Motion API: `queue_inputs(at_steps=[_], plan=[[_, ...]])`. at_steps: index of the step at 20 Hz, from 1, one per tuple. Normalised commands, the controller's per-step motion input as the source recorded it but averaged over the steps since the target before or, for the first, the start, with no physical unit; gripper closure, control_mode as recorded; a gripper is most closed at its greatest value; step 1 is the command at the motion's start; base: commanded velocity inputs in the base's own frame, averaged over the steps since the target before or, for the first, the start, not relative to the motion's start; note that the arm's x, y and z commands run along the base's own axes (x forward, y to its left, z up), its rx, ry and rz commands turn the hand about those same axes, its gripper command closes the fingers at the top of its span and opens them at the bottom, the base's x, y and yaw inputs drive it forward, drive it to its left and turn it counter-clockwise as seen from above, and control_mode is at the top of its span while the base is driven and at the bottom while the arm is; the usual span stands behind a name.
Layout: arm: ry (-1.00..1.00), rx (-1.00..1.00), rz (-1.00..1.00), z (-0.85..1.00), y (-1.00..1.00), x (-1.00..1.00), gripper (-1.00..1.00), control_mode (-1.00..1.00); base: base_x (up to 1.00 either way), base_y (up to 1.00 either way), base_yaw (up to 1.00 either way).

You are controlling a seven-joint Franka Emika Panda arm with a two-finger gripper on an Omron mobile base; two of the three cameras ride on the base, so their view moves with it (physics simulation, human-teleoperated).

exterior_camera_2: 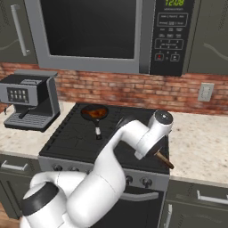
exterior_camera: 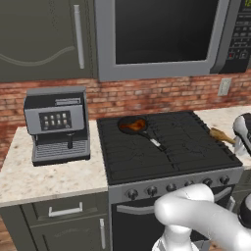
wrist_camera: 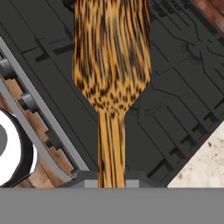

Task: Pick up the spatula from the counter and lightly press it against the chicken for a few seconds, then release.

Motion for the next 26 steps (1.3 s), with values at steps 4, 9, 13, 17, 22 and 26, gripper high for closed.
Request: queue_inputs(at_steps=[4, 9, 13, 17, 22, 26], plan=[[-0.02, 0.0, 0.02, 0.02, 0.35, 0.0, 1.0, -1.0, 0.0, 0.0, 0.0], [0.0, 0.0, 0.01, 0.09, 0.36, 0.03, 1.0, -1.0, 0.0, 0.0, 0.0], [0.01, 0.0, 0.01, 0.13, 0.31, 0.05, 1.0, -1.0, 0.0, 0.0, 0.0], [0.02, 0.0, 0.04, 0.13, 0.25, 0.09, 1.0, -1.0, 0.0, 0.0, 0.0], [0.0, 0.01, 0.05, 0.08, 0.18, 0.17, 1.0, -1.0, 0.0, 0.0, 0.0], [0.0, 0.03, 0.09, 0.01, 0.11, 0.25, 1.0, -1.0, 0.0, 0.0, 0.0]])
